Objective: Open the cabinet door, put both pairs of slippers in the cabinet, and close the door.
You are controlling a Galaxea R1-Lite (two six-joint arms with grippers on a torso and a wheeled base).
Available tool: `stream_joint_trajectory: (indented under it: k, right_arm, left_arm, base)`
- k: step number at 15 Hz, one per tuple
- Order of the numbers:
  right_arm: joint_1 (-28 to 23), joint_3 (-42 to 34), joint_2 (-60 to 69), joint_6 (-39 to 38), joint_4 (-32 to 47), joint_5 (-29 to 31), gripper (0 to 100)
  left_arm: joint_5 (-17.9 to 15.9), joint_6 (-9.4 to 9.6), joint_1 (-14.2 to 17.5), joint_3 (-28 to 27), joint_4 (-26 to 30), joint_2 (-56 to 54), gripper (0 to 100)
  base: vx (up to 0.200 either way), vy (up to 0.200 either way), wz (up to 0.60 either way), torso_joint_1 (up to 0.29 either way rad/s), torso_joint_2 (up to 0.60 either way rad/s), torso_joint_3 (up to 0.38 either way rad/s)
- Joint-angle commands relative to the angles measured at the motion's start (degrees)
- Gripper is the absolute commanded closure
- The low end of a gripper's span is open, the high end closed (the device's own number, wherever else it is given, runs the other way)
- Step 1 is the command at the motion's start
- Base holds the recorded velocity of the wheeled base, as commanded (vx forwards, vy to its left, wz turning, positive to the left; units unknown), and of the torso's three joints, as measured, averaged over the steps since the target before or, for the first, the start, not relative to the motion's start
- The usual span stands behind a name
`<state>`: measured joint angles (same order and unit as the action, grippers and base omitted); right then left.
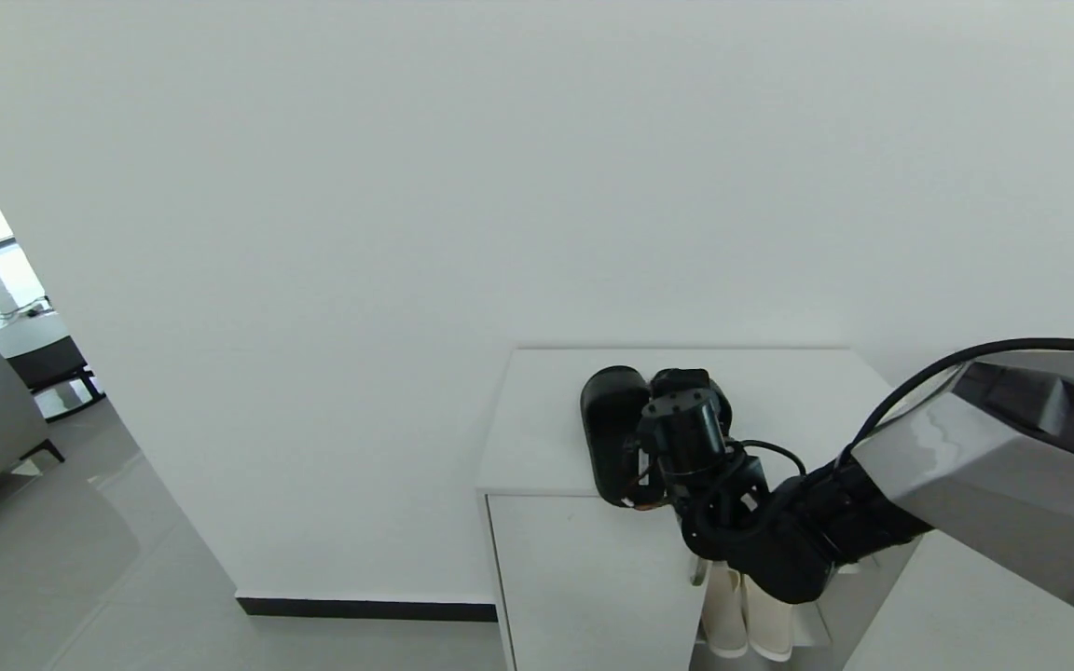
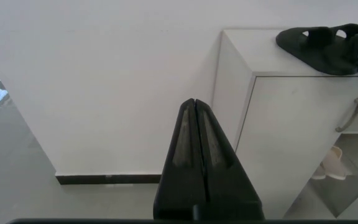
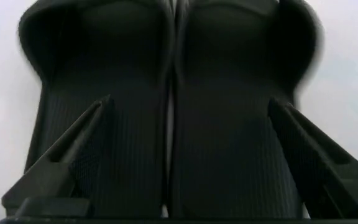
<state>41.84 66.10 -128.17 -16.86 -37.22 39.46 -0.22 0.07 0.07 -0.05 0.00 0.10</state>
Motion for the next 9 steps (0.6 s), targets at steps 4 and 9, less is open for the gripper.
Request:
stream_joint_trajectory:
  k: [4,9]
  right_arm:
    - [-0.79,7.55,-7.71,0.60,-2.86,0.00,0]
    - [-3.61,13.27,-10.70,2.36,-2.86,-0.44,0]
  left_arm:
    - [-0.04,0.10,0.10,0.05,0.00,-0.01,100]
    - [-0.13,0.10,0.10,0.05,0.00,-0.01,100]
  base:
    - [0.000,0.000,0.00,0.000,0.00,0.000]
    - [0.000,0.000,0.00,0.000,0.00,0.000]
